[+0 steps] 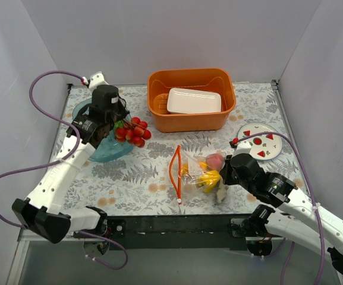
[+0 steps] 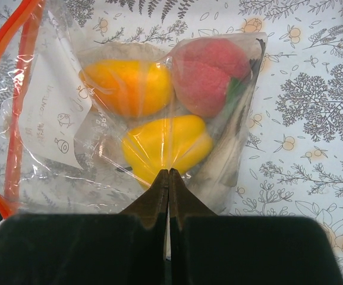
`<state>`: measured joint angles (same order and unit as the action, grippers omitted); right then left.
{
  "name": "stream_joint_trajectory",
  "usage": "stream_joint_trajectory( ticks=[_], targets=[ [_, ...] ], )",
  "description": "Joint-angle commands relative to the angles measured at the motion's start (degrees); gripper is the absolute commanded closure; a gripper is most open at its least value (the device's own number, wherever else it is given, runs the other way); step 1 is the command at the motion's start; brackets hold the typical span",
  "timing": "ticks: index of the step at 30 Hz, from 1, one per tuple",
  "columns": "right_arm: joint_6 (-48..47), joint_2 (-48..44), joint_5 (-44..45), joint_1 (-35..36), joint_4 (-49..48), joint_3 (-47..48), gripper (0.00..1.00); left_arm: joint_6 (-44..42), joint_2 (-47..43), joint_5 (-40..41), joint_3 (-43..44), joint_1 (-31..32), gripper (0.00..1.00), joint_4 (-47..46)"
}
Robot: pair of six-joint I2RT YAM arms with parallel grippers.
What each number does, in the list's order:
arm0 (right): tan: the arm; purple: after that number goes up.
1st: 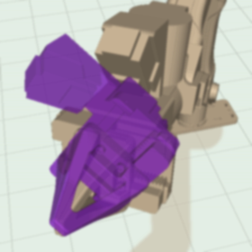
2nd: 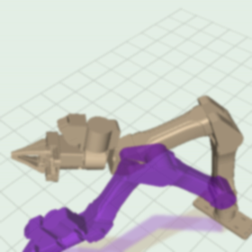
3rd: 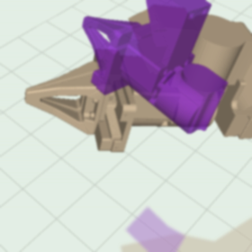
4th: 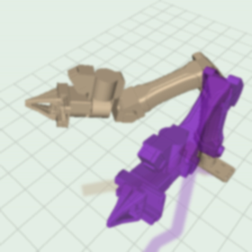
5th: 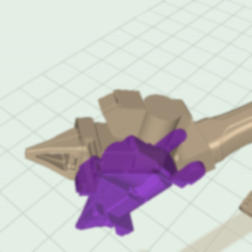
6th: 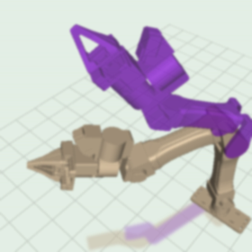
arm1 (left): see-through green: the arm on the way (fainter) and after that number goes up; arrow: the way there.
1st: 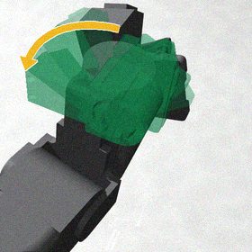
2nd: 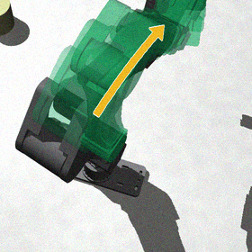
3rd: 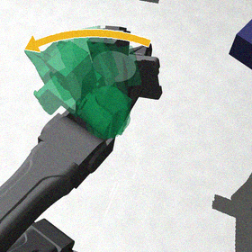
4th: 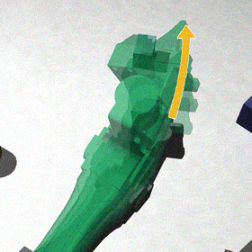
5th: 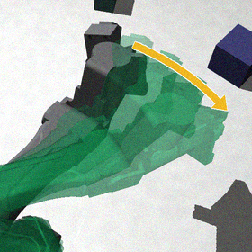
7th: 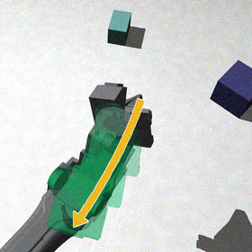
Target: Open the zip-top bag and remove the fake food
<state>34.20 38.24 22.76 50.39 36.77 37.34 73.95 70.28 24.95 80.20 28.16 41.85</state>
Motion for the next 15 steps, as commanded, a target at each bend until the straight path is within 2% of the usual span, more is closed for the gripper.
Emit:
stream_joint_trajectory(
  ticks=[1,3,6,12,13,15],
  targets=[
    [-1.23,-0.88,-1.05,0.23,-1.00,2.21,0.99,-2.68,4.23,-4.53,3.90,-13.11,1.00,-8.26],
    [-1.59,-0.89,-1.40,0.23,-0.74,2.12,0.99,-1.63,6.09,-5.61,4.61,-17.94,1.00,-10.64],
    [-1.85,-0.97,-1.93,0.23,-0.65,1.68,0.99,-0.66,10.30,-5.97,5.83,-21.99,1.00,-12.92],
    [-2.29,-1.41,-2.63,0.23,-1.00,1.15,0.99,-1.09,18.83,-6.40,8.56,-27.01,1.00,-13.81],
    [-2.20,-1.76,-2.72,0.15,-1.18,1.07,0.99,-1.09,19.80,-6.58,8.74,-27.46,0.96,-13.55],
    [-2.12,-1.94,-3.16,0.23,-1.61,0.72,0.99,-0.92,21.47,-7.55,8.83,-28.07,0.68,-12.05]
  ],
)
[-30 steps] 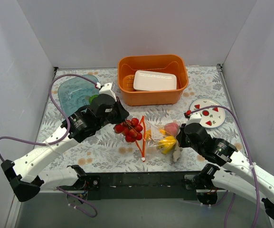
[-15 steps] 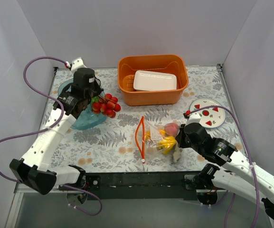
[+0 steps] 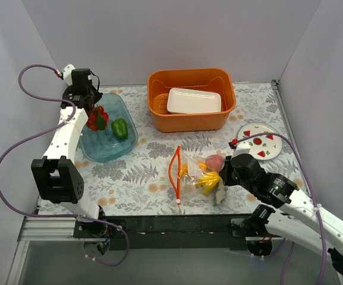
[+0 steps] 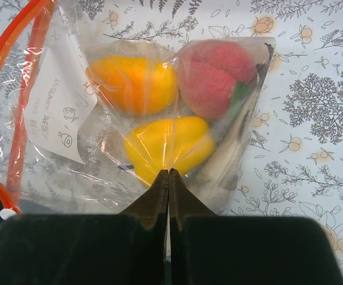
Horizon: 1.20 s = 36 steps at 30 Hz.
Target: Open the zip-top bag and remove the fake food
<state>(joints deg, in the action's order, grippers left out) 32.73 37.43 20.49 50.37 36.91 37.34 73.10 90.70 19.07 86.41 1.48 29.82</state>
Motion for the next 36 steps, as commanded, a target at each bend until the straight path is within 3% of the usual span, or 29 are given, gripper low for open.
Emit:
stream_joint_trajectory(
  ticks=[1,4,6,10,16,18,21,26,31,36],
  targets=[
    [-0.65,-1.31,-0.98,0.26,-1.75,0.54,0.99,0.37,1.32,-1.41,2.53,-1.39,0.43,0.67],
    [-0.65,-1.22,-1.42,0.26,-1.57,0.36,0.99,0.46,-0.34,-2.54,1.22,-1.39,0.10,2.17],
    [-0.65,-1.39,-1.42,0.26,-1.49,0.01,0.99,0.81,-3.49,-6.56,0.52,-1.39,0.08,2.78],
    [-0.48,-1.75,-1.33,0.26,-1.31,-0.34,0.99,2.40,-12.26,-12.37,-5.97,0.80,0.19,3.31],
    [0.14,-1.92,-0.98,0.26,-1.13,-1.04,0.99,7.93,-25.29,-15.55,-21.88,11.16,0.53,5.07],
    [0.23,-1.75,-0.63,0.26,-1.22,-1.31,0.99,11.60,-28.72,-16.69,-26.88,17.75,0.66,5.68],
    [0.75,-1.22,-0.37,0.26,-1.66,-1.75,0.99,17.32,-31.63,-18.54,-34.34,28.12,0.77,4.11],
    [1.55,-0.08,-0.36,0.34,-2.45,-1.75,0.99,28.49,-30.24,-20.13,-43.51,43.22,0.83,-9.33],
    [1.81,1.33,-0.28,0.26,-2.36,-1.57,0.99,29.82,-23.48,-20.30,-45.63,48.00,0.80,-22.15],
    [2.07,2.21,0.60,0.26,-2.01,-1.40,0.99,25.00,-17.14,-19.77,-42.12,49.32,0.78,-23.93]
  ],
)
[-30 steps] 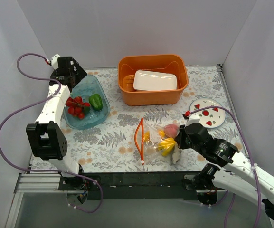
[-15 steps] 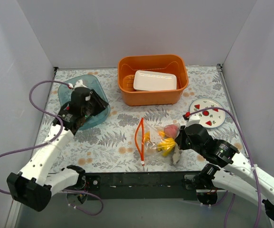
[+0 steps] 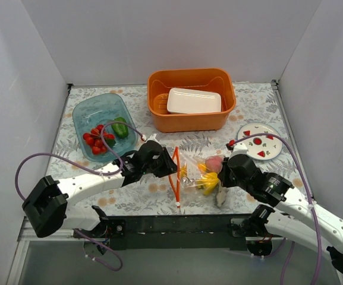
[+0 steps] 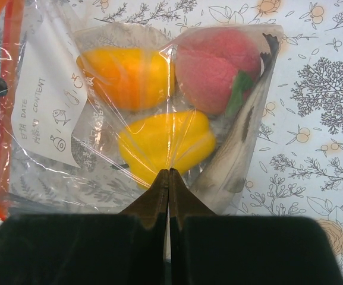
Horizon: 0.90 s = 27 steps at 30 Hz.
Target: Open the zip-top bag and remove the fake food
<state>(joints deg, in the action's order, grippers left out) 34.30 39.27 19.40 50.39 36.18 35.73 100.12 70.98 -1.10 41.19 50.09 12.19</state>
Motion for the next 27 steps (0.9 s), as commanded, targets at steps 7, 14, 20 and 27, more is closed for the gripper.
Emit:
stream_joint_trajectory(
  ticks=[7,14,20,27],
  targets=[
    [0.24,0.37,3.19,0.23,-1.55,2.33,0.99,-8.34,7.94,3.48,1.35,0.71,0.73,-17.78],
    [-0.73,2.48,2.75,0.23,-1.99,3.83,0.99,-13.62,16.64,4.53,3.46,0.63,0.61,-22.38],
    [-1.43,3.01,2.66,0.32,-2.52,4.18,0.99,-22.23,19.20,5.68,2.50,0.63,0.34,-27.64],
    [-1.96,3.62,8.08,0.06,-1.65,6.11,0.74,-26.11,21.04,1.19,1.00,0.72,0.30,-33.98]
  ],
)
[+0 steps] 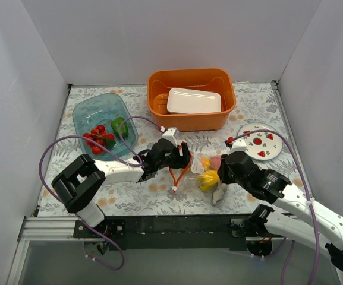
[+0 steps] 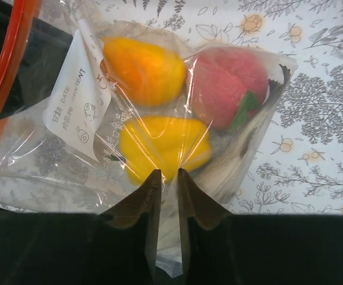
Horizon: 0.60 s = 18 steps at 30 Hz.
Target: Open the zip-top bag and remove the fake food
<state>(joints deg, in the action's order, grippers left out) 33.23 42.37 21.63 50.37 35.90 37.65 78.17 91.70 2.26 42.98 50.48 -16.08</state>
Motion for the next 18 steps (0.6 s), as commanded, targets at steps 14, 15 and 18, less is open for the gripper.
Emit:
stream_joint_trajectory(
  ticks=[14,15,18],
  targets=[
    [-5.46,14.73,-4.29,-15.81,-16.19,5.68,0.66,-7.51,2.08,-5.25,-1.58,0.41,0.27,-7.91],
    [-5.63,16.33,-7.53,-17.92,-17.34,5.42,0.66,-7.51,1.99,-5.77,-1.67,0.41,0.27,-8.18],
    [-6.34,22.74,-10.89,-19.08,-18.85,6.99,0.72,-8.91,1.99,-7.27,-1.67,0.50,0.27,-8.71]
  ],
)
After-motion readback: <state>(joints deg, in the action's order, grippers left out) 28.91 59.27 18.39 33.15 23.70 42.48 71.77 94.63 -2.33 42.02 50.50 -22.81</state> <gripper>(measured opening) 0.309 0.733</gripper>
